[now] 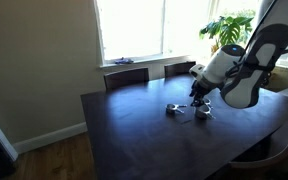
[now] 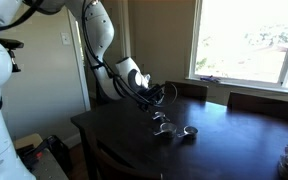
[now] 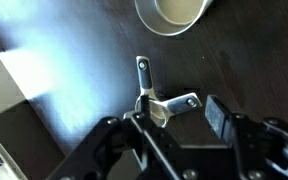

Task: Pile up the silver pots

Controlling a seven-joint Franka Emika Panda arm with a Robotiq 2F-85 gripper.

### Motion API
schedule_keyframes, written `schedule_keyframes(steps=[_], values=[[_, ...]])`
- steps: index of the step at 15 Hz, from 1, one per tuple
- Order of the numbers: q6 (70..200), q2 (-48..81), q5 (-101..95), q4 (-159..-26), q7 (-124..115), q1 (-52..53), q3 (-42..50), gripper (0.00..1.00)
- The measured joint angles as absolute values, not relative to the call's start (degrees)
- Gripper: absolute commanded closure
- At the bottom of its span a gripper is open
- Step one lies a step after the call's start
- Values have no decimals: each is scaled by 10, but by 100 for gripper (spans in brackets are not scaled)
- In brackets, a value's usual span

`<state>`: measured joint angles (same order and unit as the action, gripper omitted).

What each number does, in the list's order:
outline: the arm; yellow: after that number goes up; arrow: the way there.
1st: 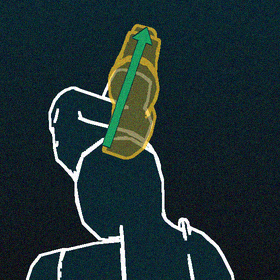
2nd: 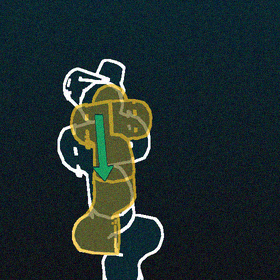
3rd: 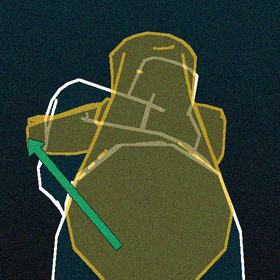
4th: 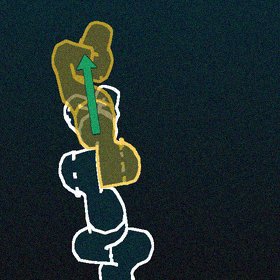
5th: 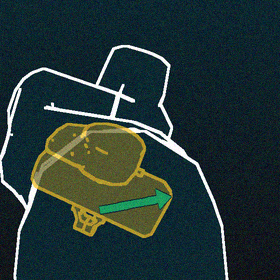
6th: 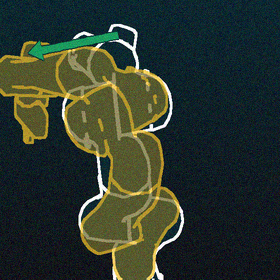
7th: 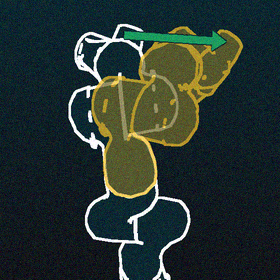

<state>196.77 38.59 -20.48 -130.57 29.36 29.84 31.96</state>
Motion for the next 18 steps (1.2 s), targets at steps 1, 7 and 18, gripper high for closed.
schedule_keyframes(steps=[1,7,18], values=[[1968,386,-204,-1305,294,298,319,7],[1978,421,-185,-1296,332,320,322,0],[1865,439,-117,-1232,223,260,276,0]])
